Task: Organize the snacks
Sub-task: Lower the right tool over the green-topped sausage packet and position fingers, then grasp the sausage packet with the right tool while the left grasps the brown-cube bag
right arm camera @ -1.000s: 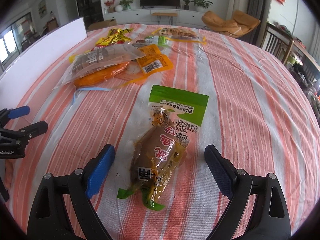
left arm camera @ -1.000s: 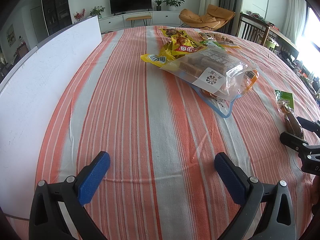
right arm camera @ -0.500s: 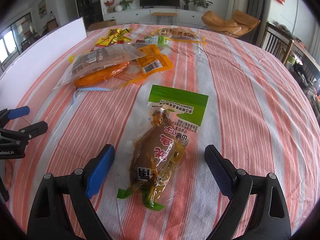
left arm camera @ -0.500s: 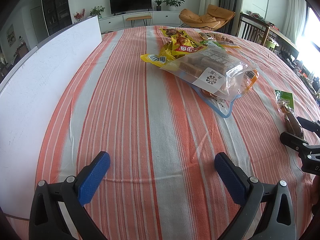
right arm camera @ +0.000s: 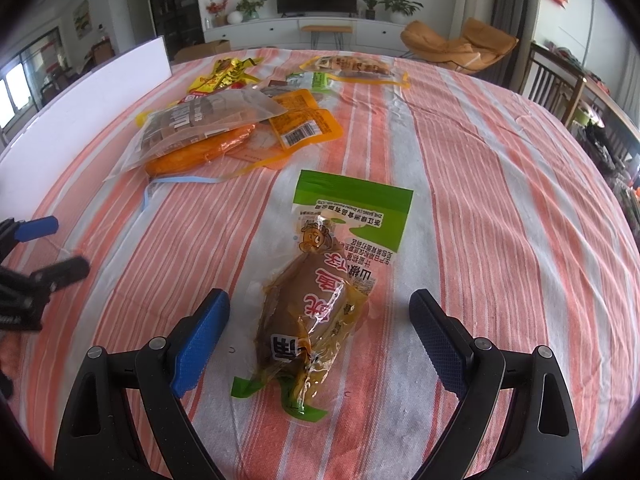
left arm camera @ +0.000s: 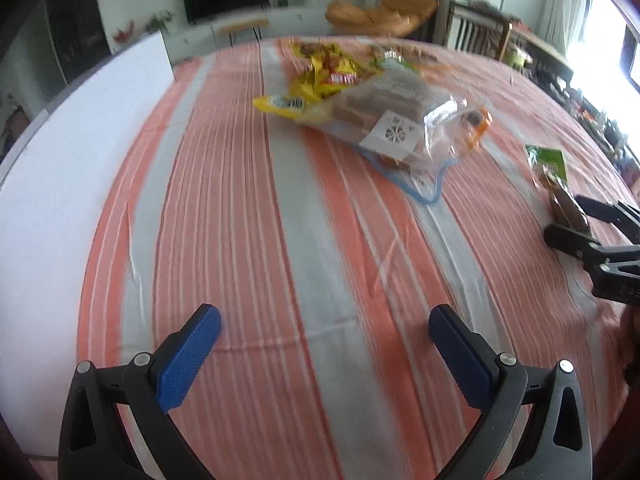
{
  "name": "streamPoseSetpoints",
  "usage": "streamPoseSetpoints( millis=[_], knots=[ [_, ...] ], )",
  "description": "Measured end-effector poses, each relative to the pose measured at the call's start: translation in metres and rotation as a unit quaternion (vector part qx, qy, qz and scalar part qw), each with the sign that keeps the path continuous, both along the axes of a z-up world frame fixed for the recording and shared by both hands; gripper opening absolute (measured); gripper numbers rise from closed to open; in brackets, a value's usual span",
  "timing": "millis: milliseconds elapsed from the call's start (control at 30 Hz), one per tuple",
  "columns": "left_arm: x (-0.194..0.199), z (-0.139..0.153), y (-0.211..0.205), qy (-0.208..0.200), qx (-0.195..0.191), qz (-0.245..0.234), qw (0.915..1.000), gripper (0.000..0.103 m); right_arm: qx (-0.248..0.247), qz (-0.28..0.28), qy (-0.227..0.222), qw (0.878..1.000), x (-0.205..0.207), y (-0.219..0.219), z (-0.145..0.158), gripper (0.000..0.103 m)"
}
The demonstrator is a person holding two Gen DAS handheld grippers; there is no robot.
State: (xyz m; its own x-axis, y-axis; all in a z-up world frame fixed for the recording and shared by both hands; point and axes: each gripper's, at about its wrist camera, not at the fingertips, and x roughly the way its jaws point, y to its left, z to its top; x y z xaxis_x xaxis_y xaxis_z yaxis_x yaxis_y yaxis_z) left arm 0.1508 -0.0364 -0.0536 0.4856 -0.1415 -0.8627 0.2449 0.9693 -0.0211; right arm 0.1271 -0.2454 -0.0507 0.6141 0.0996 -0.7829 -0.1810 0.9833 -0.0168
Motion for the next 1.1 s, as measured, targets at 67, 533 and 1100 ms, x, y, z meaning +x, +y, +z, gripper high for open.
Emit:
streamPoseSetpoints(
  millis=[67, 533, 1100],
  knots=[
    [0.007, 0.024, -0.002, -0.01, -0.015, -0.033, 0.9993, 0.103, 0.0, -0.001, 0.0, 1.0, 0.0, 0.0, 0.0, 0.093],
    [0.141, 0.041, -0.102, 0.035, 0.077, -0.15, 0.9851, 0.103, 0.002, -0.006, 0.0, 1.0, 0.0, -0.002, 0.0, 0.093],
    [0.094, 0.026, -0.011, 0.1, -0.087, -0.014, 0.9911, 0.052, 0.005, -0.006, 0.0, 1.0, 0.0, -0.003, 0.0, 0.094]
  ],
)
